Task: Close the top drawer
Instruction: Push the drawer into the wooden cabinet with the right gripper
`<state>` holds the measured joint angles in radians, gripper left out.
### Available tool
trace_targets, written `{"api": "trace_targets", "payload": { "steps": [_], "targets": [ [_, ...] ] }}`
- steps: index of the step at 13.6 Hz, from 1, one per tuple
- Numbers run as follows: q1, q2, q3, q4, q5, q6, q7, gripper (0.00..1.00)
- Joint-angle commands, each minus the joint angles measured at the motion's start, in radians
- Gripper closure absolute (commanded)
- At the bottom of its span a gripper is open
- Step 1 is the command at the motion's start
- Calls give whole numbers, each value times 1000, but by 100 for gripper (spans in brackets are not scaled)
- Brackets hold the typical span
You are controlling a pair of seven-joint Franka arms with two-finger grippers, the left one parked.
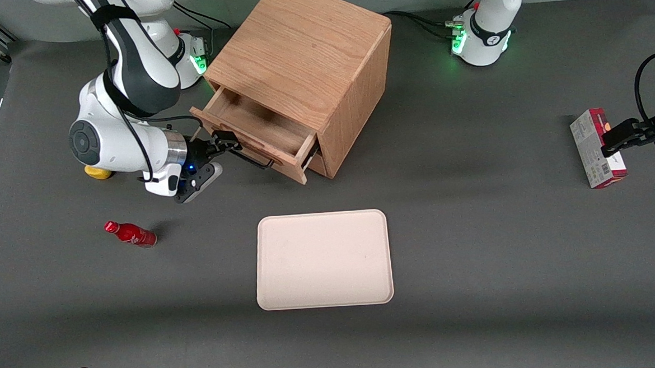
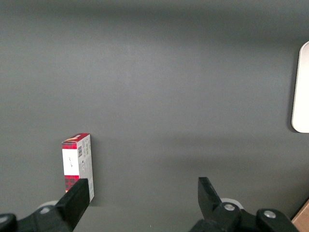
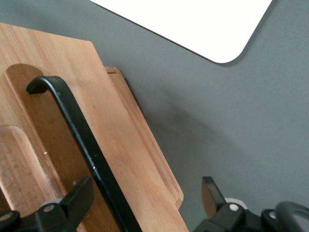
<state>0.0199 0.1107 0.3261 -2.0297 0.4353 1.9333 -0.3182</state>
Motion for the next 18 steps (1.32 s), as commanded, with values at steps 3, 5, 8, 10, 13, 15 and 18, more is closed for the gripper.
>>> {"api": "trace_targets", "payload": {
  "steps": [3, 5, 8, 10, 13, 15, 18],
  "targets": [
    [-5, -60, 40, -73, 36, 33, 57, 0],
    [-3, -86, 60, -96, 43, 42, 83, 0],
    [-3, -105, 114, -136, 82, 93, 126, 0],
    [-5, -112, 139, -139, 82, 93, 162, 0],
    [-6, -123, 166, -142, 82, 92, 194, 0],
    [-6, -132, 172, -152, 83, 92, 194, 0],
    [-9, -119, 171, -136, 73, 92, 183, 0]
  ]
}}
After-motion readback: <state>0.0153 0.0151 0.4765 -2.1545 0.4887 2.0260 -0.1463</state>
